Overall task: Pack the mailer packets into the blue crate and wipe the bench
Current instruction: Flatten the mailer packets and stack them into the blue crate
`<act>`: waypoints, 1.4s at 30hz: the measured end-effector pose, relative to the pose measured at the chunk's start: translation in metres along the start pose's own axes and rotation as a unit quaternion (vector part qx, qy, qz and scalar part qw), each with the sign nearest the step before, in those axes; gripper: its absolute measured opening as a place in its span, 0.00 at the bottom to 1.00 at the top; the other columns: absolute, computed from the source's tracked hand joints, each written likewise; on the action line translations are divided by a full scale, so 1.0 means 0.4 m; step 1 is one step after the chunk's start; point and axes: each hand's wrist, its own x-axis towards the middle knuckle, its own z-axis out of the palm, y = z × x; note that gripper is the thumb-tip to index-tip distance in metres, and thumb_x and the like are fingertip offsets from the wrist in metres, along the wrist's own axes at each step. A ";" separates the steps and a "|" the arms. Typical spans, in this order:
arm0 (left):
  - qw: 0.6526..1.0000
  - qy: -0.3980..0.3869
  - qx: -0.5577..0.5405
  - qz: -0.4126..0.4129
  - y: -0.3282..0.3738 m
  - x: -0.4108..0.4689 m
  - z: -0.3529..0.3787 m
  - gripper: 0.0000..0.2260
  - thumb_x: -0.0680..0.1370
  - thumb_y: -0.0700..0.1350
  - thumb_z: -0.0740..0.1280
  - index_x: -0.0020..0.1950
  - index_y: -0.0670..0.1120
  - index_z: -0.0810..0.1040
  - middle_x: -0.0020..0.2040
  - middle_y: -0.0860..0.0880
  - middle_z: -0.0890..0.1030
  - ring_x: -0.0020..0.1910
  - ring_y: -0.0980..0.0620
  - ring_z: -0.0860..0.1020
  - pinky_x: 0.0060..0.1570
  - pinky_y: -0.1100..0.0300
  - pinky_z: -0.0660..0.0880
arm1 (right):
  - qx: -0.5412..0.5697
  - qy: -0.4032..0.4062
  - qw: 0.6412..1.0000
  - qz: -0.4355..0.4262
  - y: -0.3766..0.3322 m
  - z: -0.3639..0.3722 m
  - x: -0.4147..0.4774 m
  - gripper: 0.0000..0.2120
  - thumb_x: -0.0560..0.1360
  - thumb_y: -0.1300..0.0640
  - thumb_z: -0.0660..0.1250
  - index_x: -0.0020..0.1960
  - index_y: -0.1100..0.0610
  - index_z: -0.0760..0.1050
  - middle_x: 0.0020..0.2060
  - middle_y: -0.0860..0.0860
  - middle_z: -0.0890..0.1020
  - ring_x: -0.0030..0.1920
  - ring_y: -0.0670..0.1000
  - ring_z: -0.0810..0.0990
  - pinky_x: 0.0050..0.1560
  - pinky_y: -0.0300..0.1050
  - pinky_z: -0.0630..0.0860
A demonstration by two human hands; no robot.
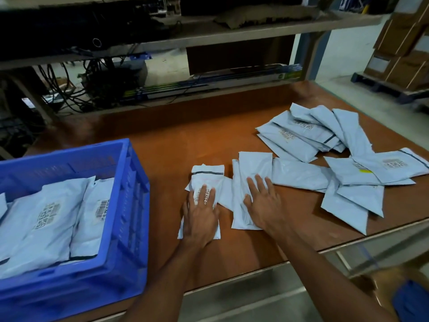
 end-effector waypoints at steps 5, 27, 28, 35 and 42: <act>1.000 0.010 0.001 0.016 0.003 0.002 0.003 0.22 0.78 0.49 0.56 0.67 0.42 0.78 0.67 0.41 0.77 0.62 0.34 0.77 0.55 0.40 0.77 | -0.012 -0.002 1.000 -0.008 0.003 -0.006 0.004 0.28 0.81 0.46 0.43 0.80 0.52 0.53 0.79 0.54 0.55 0.79 0.60 0.51 0.70 0.56 0.65; 0.954 0.289 -0.071 0.037 -0.068 -0.032 -0.603 0.21 0.82 0.45 0.59 0.76 0.46 0.66 0.78 0.42 0.62 0.70 0.34 0.64 0.63 0.42 0.68 | 0.014 0.272 0.959 -0.080 -0.310 -0.373 -0.027 0.30 0.80 0.51 0.55 0.79 0.57 0.54 0.78 0.60 0.57 0.78 0.62 0.53 0.71 0.64 0.61; 0.955 0.287 -0.067 0.030 -0.122 -0.046 -0.644 0.22 0.83 0.46 0.57 0.77 0.47 0.64 0.79 0.43 0.60 0.71 0.35 0.63 0.64 0.42 0.66 | 0.017 0.291 0.951 -0.106 -0.373 -0.399 -0.026 0.30 0.79 0.49 0.52 0.79 0.57 0.54 0.78 0.60 0.58 0.78 0.62 0.54 0.73 0.63 0.59; 0.975 0.210 -0.001 -0.077 -0.641 -0.181 -0.696 0.21 0.84 0.49 0.51 0.78 0.50 0.61 0.79 0.45 0.59 0.71 0.35 0.61 0.66 0.40 0.63 | 0.100 0.240 0.932 -0.254 -0.830 -0.374 -0.097 0.32 0.77 0.46 0.47 0.78 0.57 0.57 0.77 0.59 0.61 0.77 0.61 0.58 0.76 0.58 0.57; 0.984 0.035 0.029 -0.170 -0.873 -0.236 -0.599 0.25 0.82 0.47 0.54 0.79 0.43 0.54 0.77 0.41 0.58 0.71 0.30 0.60 0.66 0.39 0.64 | 0.020 0.036 0.977 -0.210 -1.018 -0.190 -0.154 0.27 0.74 0.47 0.52 0.71 0.54 0.62 0.70 0.53 0.65 0.70 0.62 0.63 0.60 0.61 0.71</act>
